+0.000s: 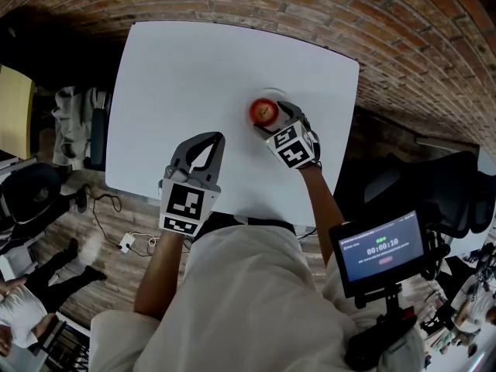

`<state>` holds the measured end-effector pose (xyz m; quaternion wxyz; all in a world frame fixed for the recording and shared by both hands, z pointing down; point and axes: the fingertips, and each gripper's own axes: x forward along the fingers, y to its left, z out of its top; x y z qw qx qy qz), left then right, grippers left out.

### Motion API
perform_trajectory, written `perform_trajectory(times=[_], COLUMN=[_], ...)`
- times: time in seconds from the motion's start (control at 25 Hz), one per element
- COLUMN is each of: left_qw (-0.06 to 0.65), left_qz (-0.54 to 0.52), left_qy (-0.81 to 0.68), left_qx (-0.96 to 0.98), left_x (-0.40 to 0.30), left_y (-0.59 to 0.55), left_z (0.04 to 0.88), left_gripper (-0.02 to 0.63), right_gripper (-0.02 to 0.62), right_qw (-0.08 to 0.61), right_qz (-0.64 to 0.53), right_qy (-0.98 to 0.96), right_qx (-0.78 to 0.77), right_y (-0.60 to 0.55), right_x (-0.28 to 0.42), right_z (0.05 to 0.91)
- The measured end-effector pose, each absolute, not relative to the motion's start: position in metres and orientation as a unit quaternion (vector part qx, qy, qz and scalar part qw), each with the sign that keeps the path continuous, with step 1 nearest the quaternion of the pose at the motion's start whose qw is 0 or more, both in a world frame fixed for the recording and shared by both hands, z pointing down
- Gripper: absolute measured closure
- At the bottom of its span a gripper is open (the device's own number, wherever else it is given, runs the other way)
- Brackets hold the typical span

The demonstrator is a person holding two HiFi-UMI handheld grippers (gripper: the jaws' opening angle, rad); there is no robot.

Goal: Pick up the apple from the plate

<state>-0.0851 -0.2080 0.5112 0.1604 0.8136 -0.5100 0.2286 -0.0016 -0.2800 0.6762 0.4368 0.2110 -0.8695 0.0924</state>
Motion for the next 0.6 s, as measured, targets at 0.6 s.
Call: perform_trajectory(times=[0.6], left_qw=[0.167], left_qz=[0.225], left_qy=[-0.512], left_qx=[0.812], left_x=[-0.0877], left_y=[-0.2076], left_z=[0.5116], left_gripper=[0.600], right_gripper=[0.242], right_qw=[0.430], right_qz=[0.111], right_qy=[-0.870], right_qx=[0.217], right_y=[-0.2806], right_x=[-0.0025], right_z=[0.6799])
